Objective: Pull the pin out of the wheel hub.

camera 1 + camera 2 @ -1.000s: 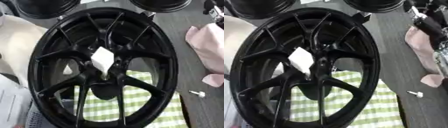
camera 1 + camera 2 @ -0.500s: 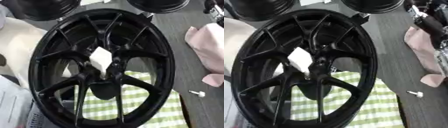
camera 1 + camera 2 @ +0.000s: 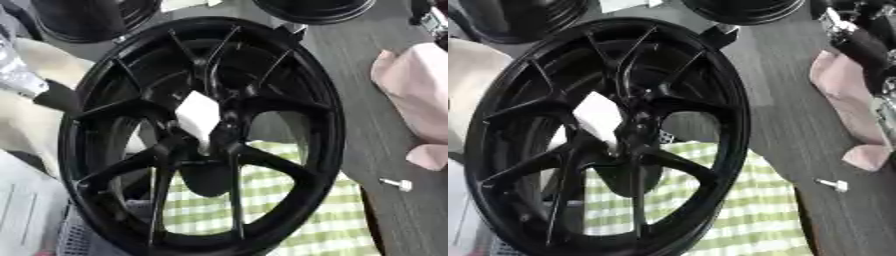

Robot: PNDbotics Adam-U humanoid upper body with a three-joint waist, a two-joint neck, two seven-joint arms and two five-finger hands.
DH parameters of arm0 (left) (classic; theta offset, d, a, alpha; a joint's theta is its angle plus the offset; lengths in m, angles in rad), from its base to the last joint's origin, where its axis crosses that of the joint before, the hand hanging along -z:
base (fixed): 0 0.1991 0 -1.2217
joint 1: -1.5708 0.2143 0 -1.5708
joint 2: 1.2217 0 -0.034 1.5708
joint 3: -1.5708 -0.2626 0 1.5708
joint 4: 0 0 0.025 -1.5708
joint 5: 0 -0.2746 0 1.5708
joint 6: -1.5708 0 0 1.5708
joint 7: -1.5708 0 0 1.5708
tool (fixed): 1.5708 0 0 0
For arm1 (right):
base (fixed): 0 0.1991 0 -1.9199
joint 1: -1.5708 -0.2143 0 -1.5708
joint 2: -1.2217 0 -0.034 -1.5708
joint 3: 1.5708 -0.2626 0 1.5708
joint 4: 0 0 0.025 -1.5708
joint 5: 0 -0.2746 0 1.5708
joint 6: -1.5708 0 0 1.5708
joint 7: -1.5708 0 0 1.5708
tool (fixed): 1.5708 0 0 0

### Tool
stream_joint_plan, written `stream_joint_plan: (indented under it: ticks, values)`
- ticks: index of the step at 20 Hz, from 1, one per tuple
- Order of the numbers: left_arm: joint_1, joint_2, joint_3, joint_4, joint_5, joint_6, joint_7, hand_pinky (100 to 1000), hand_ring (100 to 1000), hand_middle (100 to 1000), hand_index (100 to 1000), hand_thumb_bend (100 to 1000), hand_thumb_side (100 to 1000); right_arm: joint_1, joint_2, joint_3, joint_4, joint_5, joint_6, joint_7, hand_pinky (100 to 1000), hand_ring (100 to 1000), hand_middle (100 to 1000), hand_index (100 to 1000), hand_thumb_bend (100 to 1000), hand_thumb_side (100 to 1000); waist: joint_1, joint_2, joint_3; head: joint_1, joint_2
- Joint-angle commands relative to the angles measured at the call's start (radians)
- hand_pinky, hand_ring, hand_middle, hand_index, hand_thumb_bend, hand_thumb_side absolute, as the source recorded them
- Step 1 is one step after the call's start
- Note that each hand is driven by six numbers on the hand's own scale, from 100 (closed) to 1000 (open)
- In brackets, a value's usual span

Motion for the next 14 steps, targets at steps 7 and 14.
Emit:
stream_joint_plan:
  ticks: [7, 14]
  values:
    - [-0.095, -0.087, -0.096, 0.085, 0.031, 0.009, -0.012, 812, 776, 691, 785, 701, 428, -0.016, -0.017, -0.001, 0.0, -0.003, 0.001, 0.002, 941, 731, 677, 781, 373, 433, 0.004, -0.035, -0.009, 0.016, 0.011]
    - [-0.127, -0.137, -0.153, 0.16, 0.062, 0.035, -0.012, 801, 774, 694, 790, 739, 391, -0.027, -0.012, 0.002, 0.002, -0.005, 0.003, 0.004, 942, 732, 677, 781, 367, 435, 0.01, -0.028, -0.022, 0.022, 0.017]
